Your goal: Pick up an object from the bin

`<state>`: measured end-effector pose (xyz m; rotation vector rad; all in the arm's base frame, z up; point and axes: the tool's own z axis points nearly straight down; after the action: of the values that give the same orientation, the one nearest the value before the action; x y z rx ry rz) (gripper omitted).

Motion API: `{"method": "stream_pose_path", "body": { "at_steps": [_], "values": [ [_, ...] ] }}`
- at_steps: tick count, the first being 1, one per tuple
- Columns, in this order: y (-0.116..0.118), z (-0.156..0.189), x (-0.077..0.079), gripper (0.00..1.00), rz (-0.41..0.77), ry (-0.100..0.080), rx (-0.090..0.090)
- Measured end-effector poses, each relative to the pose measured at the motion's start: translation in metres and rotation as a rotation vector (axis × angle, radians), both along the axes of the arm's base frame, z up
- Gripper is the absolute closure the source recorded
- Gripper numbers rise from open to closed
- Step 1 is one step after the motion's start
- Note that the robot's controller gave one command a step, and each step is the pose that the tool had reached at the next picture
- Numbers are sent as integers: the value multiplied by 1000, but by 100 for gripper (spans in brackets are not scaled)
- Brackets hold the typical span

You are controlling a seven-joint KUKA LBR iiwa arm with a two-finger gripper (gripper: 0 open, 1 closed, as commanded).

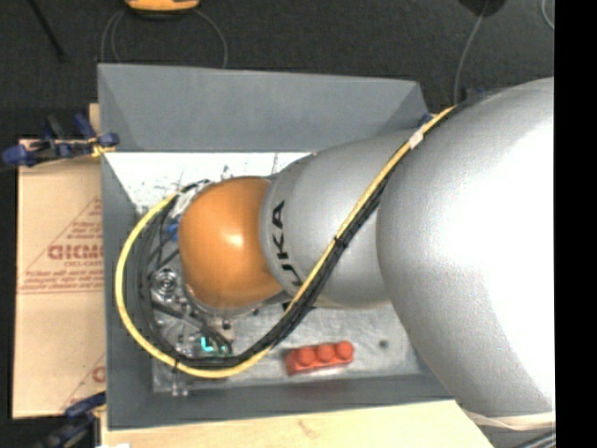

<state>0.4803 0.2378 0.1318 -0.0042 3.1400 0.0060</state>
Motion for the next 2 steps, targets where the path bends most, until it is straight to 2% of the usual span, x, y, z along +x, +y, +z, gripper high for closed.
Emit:
{"method": "stream_pose_path", "body": {
  "at_steps": [1, 2],
  "values": [
    [-19, -16, 10, 0, -88, -21, 14],
    [1, -16, 0, 0, -180, -18, 6]
  ]
}}
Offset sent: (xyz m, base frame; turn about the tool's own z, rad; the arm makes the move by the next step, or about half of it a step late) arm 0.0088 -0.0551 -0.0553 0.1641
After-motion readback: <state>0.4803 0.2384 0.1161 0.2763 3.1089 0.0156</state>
